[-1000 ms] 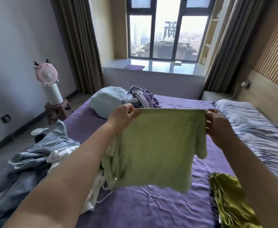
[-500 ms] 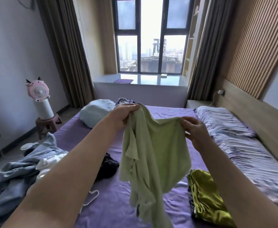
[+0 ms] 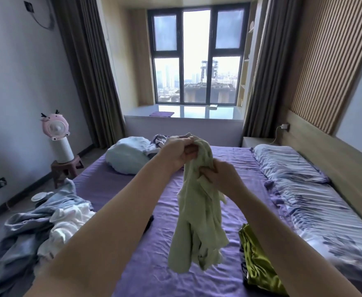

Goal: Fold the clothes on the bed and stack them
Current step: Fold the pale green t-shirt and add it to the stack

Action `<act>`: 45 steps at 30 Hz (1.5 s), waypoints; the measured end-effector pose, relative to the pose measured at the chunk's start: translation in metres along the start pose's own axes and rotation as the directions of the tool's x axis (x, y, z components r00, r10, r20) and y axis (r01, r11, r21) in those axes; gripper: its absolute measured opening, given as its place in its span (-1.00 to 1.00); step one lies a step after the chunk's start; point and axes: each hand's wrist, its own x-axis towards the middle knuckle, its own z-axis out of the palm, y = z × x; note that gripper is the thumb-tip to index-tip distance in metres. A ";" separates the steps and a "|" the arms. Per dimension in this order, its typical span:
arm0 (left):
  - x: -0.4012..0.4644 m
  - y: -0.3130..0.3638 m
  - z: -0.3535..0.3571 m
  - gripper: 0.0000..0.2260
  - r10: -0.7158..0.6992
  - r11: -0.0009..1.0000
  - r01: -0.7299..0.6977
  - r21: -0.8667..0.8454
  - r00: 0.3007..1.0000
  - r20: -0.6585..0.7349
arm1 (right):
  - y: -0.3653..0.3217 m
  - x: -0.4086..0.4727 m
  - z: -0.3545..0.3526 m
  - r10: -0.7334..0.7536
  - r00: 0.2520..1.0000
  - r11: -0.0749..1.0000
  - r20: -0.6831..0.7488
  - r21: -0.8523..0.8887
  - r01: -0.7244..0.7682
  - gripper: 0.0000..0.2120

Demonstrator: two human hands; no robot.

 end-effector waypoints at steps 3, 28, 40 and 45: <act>-0.013 -0.015 -0.019 -0.72 0.098 0.964 -0.109 0.244 0.994 0.058 | -0.011 0.007 -0.008 0.179 0.979 0.896 -0.098 0.428 -0.121 -0.89; -0.027 -0.001 -0.107 -0.73 -0.019 0.897 -0.082 0.435 0.975 0.223 | -0.049 0.004 0.024 -0.012 0.999 0.858 -0.031 0.513 0.027 -0.74; -0.012 0.030 -0.087 -0.81 -0.189 0.981 0.182 0.064 0.975 0.120 | -0.079 -0.005 0.070 -0.037 0.967 0.934 -0.251 0.336 0.123 -0.72; -0.009 0.018 -0.105 -0.65 -0.025 0.945 -0.040 0.324 0.980 0.195 | -0.083 -0.003 0.071 0.114 0.966 0.903 -0.233 0.430 -0.002 -0.72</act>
